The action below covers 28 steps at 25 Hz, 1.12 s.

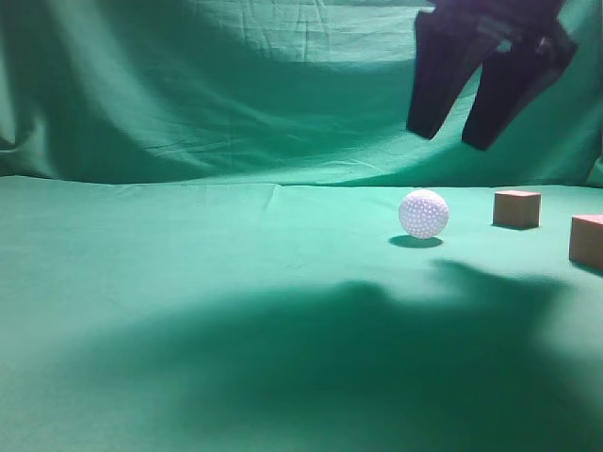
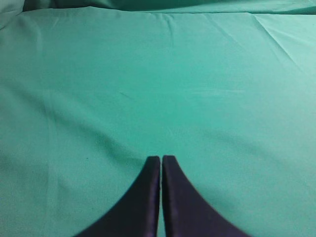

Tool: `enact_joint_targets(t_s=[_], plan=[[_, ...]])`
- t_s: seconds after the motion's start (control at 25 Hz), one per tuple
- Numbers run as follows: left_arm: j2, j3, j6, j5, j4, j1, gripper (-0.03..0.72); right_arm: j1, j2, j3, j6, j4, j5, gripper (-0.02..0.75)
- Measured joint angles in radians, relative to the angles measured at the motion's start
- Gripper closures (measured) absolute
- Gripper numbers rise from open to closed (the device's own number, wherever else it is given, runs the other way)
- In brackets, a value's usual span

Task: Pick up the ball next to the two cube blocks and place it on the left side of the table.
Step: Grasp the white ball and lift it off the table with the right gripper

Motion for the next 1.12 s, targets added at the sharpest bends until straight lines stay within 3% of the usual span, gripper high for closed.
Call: enact_joint_targets(t_s=[0.08, 0.36, 0.44, 0.56, 0.68, 0.76, 0.88, 0.92, 1.12], plan=[[0.0, 0.0, 0.0, 0.0, 0.0, 0.0, 0.688, 0.0, 0.051, -0.034, -0.022, 0.0, 0.0, 0.192], [0.0, 0.0, 0.0, 0.0, 0.0, 0.0, 0.688, 0.0, 0.181, -0.091, -0.043, 0.0, -0.053, 0.196], [0.0, 0.0, 0.0, 0.0, 0.0, 0.0, 0.688, 0.0, 0.202, -0.091, -0.042, 0.0, -0.077, 0.258], [0.0, 0.0, 0.0, 0.0, 0.0, 0.0, 0.688, 0.0, 0.225, -0.091, -0.049, 0.0, -0.108, 0.251], [0.0, 0.0, 0.0, 0.0, 0.0, 0.0, 0.688, 0.0, 0.236, -0.091, -0.051, -0.002, -0.135, 0.307], [0.0, 0.0, 0.0, 0.0, 0.0, 0.0, 0.688, 0.0, 0.237, -0.093, -0.051, -0.006, -0.144, 0.419], [0.0, 0.0, 0.0, 0.0, 0.0, 0.0, 0.688, 0.0, 0.237, -0.112, -0.052, -0.034, -0.146, 0.418], [0.0, 0.0, 0.0, 0.0, 0.0, 0.0, 0.688, 0.0, 0.238, -0.122, -0.052, -0.034, -0.141, 0.459], [0.0, 0.0, 0.0, 0.0, 0.0, 0.0, 0.688, 0.051, 0.238, -0.263, -0.066, 0.03, -0.107, 0.443]])
